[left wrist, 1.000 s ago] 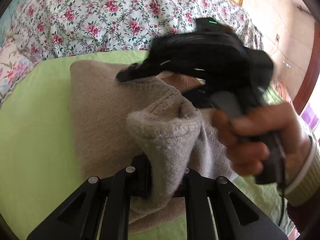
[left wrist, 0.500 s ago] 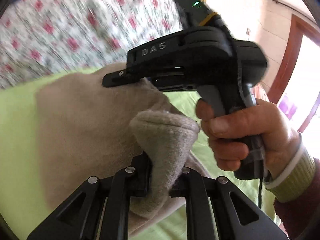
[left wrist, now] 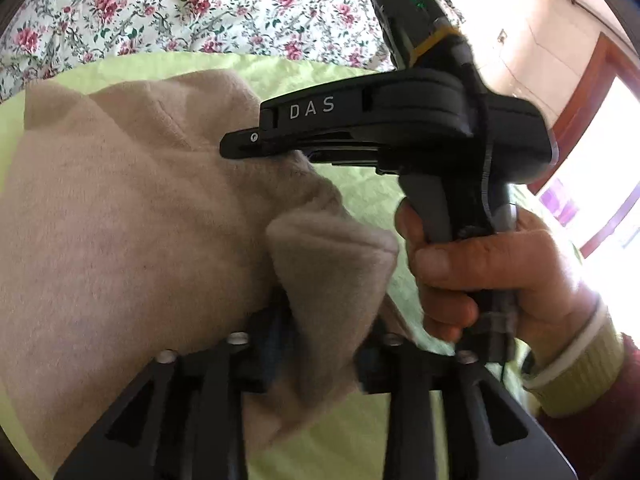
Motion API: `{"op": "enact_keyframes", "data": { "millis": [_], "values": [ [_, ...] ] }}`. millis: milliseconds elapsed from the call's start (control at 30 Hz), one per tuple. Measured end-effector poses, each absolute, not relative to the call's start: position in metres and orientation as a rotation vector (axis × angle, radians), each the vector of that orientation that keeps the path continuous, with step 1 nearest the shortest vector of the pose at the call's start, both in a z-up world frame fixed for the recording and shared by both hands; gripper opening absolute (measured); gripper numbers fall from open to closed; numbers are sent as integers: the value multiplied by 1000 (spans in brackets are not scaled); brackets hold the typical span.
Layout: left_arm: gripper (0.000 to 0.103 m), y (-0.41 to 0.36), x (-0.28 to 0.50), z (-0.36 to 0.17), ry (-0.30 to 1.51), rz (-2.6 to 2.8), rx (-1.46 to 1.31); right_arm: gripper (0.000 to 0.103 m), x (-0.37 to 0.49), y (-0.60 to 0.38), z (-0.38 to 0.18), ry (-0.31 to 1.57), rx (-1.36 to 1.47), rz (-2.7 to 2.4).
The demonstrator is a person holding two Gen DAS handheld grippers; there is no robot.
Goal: Fold small clothes
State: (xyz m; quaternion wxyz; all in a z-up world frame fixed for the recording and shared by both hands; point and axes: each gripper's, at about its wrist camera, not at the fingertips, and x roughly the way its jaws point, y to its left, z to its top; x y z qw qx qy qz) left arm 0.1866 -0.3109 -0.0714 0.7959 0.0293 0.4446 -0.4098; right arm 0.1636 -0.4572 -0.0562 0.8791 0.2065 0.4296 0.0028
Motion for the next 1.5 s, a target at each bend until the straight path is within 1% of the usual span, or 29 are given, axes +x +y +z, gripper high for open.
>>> {"op": "enact_keyframes", "data": {
  "millis": [33,67,100,133,200,267,367,467,633,733,933,967,1000,1033,1100,1133,1200,1233,1300,1500],
  "values": [
    [45,-306,181,-67,955,-887,66,46,160,-457,-55,896,429,-23],
    [49,-301,174,-63,950,-894,67,53,157,-457,-54,895,430,-45],
    [53,-293,167,-58,941,-904,64,65,151,-458,-53,893,435,-66],
    [56,-285,162,-52,932,-911,60,68,144,-461,-52,889,452,-80],
    [77,-264,153,-40,914,-898,43,68,134,-464,-51,881,483,-74],
    [84,-240,151,-30,891,-878,3,68,125,-465,-52,880,517,-60],
    [87,-199,160,-23,881,-821,-54,69,118,-464,-56,897,550,-28],
    [88,-175,186,-28,915,-775,-105,69,119,-467,-62,907,581,-7],
    [88,-149,233,-52,1034,-735,-254,69,127,-473,-72,907,670,32],
    [88,-148,257,-68,1070,-733,-323,70,135,-474,-82,920,722,61],
    [89,-167,295,-110,1206,-784,-445,70,147,-464,-89,945,743,74],
    [88,-166,299,-115,1204,-791,-473,69,149,-463,-90,949,744,83],
    [81,-165,301,-114,1183,-795,-484,64,151,-459,-91,956,732,88],
    [73,-165,301,-113,1170,-793,-472,56,152,-453,-92,967,714,90],
    [58,-164,301,-113,1169,-795,-456,51,153,-443,-91,982,684,77],
    [54,-160,298,-110,1157,-806,-451,45,152,-437,-87,976,664,65],
    [47,-155,292,-102,1132,-816,-414,39,148,-423,-75,949,661,66],
    [45,-148,286,-95,1112,-824,-394,37,146,-416,-70,940,648,66],
    [45,-132,274,-81,1075,-830,-366,34,140,-395,-60,917,628,94],
    [44,-46,231,-34,957,-803,-312,33,137,-315,-52,860,641,252]
  ]
}}
